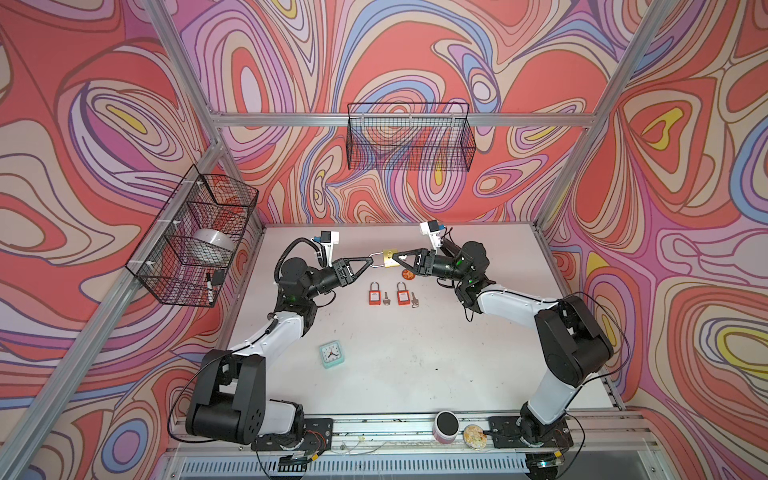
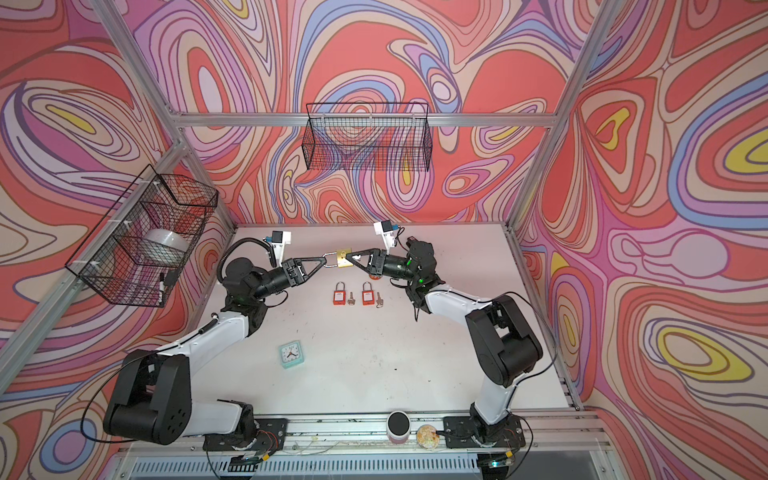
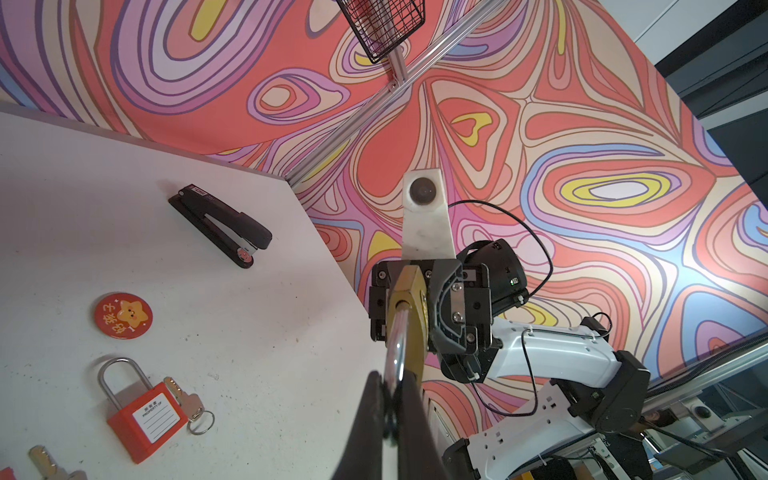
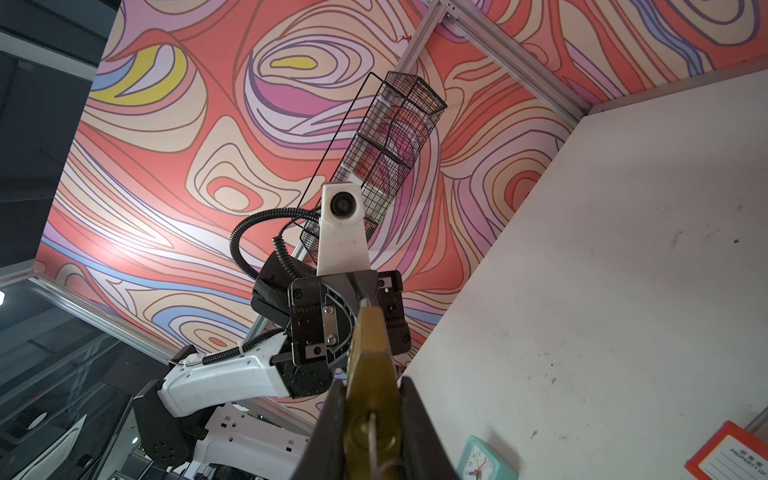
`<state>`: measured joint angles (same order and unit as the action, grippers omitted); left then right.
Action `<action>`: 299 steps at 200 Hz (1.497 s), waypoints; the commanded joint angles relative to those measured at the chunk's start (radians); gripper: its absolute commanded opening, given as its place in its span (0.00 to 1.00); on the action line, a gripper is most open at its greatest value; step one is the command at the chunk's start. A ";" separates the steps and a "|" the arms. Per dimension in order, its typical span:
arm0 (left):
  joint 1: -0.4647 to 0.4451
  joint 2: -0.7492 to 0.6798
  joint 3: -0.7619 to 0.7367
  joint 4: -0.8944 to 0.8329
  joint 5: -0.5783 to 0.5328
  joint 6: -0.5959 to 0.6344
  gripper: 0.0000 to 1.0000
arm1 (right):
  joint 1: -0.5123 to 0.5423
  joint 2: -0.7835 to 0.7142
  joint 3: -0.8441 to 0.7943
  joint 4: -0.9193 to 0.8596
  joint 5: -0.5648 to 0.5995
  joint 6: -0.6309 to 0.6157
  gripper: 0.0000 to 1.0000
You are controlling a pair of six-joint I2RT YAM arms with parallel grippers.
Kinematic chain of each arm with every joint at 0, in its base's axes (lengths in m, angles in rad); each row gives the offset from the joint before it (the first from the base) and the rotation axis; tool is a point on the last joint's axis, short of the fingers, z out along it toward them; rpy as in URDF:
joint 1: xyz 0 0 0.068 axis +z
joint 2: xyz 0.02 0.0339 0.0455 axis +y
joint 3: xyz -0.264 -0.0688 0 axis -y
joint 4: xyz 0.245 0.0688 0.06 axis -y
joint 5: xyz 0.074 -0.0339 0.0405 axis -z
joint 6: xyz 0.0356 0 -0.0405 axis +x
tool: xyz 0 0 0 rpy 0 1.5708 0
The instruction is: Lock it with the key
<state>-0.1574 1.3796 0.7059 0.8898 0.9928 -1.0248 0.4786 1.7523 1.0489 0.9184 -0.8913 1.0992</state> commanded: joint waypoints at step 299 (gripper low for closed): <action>-0.129 0.004 0.226 -0.179 0.124 0.109 0.00 | 0.332 0.169 0.181 -0.182 0.044 -0.213 0.00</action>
<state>-0.1585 1.4448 0.8104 0.8410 0.9764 -1.0645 0.5739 1.7832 1.2121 0.7696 -0.6205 0.8505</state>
